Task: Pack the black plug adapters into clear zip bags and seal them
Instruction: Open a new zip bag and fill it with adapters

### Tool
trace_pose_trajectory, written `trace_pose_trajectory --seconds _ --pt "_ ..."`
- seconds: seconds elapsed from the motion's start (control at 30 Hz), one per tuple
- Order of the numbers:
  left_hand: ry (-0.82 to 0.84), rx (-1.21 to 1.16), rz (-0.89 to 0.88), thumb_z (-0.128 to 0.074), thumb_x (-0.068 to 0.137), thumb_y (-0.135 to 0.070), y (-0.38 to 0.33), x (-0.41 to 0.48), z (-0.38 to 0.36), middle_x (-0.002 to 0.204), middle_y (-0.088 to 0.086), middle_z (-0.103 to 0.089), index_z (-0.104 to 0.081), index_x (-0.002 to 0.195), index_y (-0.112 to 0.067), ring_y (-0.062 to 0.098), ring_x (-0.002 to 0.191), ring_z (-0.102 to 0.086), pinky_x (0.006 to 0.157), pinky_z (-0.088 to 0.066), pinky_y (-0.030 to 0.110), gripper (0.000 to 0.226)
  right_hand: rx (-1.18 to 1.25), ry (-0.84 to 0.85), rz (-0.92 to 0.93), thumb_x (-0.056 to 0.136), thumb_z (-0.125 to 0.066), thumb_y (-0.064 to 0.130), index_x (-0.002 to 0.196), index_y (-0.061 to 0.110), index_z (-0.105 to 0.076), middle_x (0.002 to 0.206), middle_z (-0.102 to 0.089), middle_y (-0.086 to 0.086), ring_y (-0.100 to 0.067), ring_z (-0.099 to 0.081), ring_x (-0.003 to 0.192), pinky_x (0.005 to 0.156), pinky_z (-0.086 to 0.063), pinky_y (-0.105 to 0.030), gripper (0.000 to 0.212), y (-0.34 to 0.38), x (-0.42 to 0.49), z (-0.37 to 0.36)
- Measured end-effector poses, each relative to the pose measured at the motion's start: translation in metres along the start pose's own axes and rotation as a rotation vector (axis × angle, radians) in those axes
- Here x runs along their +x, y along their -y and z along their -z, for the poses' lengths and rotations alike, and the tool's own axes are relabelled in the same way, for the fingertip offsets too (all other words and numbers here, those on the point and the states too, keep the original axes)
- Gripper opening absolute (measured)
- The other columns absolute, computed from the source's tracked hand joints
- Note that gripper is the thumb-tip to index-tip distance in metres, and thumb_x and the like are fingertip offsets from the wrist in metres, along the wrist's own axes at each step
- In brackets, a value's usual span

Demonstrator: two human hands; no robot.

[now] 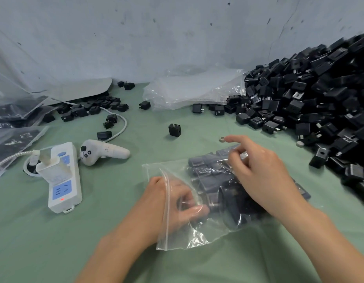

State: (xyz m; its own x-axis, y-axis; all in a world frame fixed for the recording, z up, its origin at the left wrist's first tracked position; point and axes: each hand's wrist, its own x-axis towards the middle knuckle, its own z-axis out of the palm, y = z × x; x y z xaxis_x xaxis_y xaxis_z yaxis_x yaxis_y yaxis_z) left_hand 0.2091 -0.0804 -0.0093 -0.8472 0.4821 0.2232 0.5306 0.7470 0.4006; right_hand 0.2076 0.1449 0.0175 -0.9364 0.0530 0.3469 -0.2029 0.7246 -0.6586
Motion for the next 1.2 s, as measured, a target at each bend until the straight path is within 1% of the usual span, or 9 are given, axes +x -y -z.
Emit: trace_pose_trajectory --seconds 0.17,0.37,0.47,0.6,0.7,0.8,0.9,1.03,1.2 --pt "-0.033 0.062 0.014 -0.039 0.076 -0.088 -0.005 0.0 -0.006 0.063 -0.018 -0.045 -0.034 0.051 -0.031 -0.001 0.075 -0.046 0.074 -0.036 0.028 0.063 0.525 0.0 -0.224 0.095 -0.053 0.021 0.106 0.041 -0.066 0.083 -0.07 0.011 -0.014 -0.062 0.063 0.053 -0.046 -0.022 0.027 0.006 0.004 0.006" --pt "-0.057 0.116 -0.005 -0.044 0.082 -0.079 -0.009 -0.004 -0.006 0.066 -0.014 -0.048 -0.04 0.056 -0.025 0.004 0.076 -0.045 0.075 -0.034 0.025 0.06 1.197 -0.014 -0.551 0.092 -0.054 0.013 0.108 0.014 -0.07 0.087 -0.068 -0.004 -0.015 -0.06 0.073 0.061 -0.052 -0.025 0.022 0.012 0.012 0.015" --pt "-0.04 0.097 -0.022 -0.046 0.083 -0.079 -0.007 -0.007 -0.006 0.069 -0.018 -0.043 -0.036 0.059 -0.029 0.005 0.08 -0.042 0.076 -0.033 0.022 0.056 1.47 0.028 -0.632 0.086 -0.05 0.009 0.115 0.008 -0.065 0.097 -0.065 -0.012 -0.023 -0.063 0.088 0.077 -0.06 -0.03 0.032 0.01 0.013 0.019" --pt "0.047 -0.104 0.052 -0.056 0.08 -0.072 0.004 -0.012 0.006 0.081 -0.02 -0.058 -0.06 0.074 -0.031 -0.002 0.088 -0.054 0.083 -0.047 0.025 0.042 1.639 0.073 -0.633 0.071 -0.049 0.001 0.117 0.009 -0.06 0.112 -0.059 -0.019 -0.034 -0.064 0.112 0.092 -0.058 -0.041 0.048 0.011 0.013 0.02" --pt "-0.002 -0.136 0.161 -0.064 0.087 -0.053 0.021 -0.023 0.027 0.091 -0.023 -0.065 -0.067 0.084 -0.038 -0.002 0.09 -0.061 0.082 -0.051 0.024 0.015 1.627 0.103 -0.602 0.085 -0.042 -0.009 0.121 0.008 -0.06 0.114 -0.063 -0.021 -0.038 -0.067 0.113 0.092 -0.058 -0.042 0.043 0.016 0.012 0.016" --pt "-0.379 -0.118 0.348 -0.066 0.091 -0.035 0.031 -0.037 0.046 0.089 -0.03 -0.066 -0.066 0.081 -0.041 -0.009 0.086 -0.06 0.072 -0.039 0.003 0.012 1.517 0.18 -0.448 0.092 -0.048 -0.013 0.13 0.01 -0.057 0.118 -0.071 -0.018 -0.032 -0.069 0.111 0.094 -0.057 -0.039 0.045 0.026 0.007 0.013" --pt "-0.629 -0.381 0.401 -0.063 0.093 -0.044 0.017 -0.037 0.055 0.081 -0.017 -0.068 -0.067 0.089 -0.041 0.002 0.076 -0.063 0.067 -0.045 0.009 0.007 0.883 0.244 -0.125 0.096 -0.061 0.004 0.139 0.036 -0.047 0.125 -0.069 0.015 -0.006 -0.066 0.113 0.097 -0.052 -0.021 0.055 0.035 -0.003 0.008" --pt "-0.438 -0.7 0.28 -0.056 0.082 -0.061 -0.023 -0.029 0.049 0.085 -0.006 -0.069 -0.067 0.105 -0.039 0.009 0.074 -0.066 0.068 -0.049 0.012 0.033 0.214 0.241 0.233 0.097 -0.066 0.022 0.143 0.057 -0.024 0.136 -0.054 0.03 0.009 -0.047 0.121 0.091 -0.026 0.006 0.072 0.05 -0.013 -0.006" --pt "-0.29 -0.755 0.23 -0.07 0.078 -0.05 -0.033 -0.027 0.038 0.094 -0.007 -0.069 -0.06 0.108 -0.044 0.016 0.085 -0.067 0.078 -0.052 0.024 0.032 0.01 0.289 0.461 0.102 -0.056 0.023 0.158 0.041 -0.007 0.14 -0.052 0.019 0.0 -0.034 0.124 0.099 -0.026 -0.013 0.077 0.061 -0.023 -0.02"
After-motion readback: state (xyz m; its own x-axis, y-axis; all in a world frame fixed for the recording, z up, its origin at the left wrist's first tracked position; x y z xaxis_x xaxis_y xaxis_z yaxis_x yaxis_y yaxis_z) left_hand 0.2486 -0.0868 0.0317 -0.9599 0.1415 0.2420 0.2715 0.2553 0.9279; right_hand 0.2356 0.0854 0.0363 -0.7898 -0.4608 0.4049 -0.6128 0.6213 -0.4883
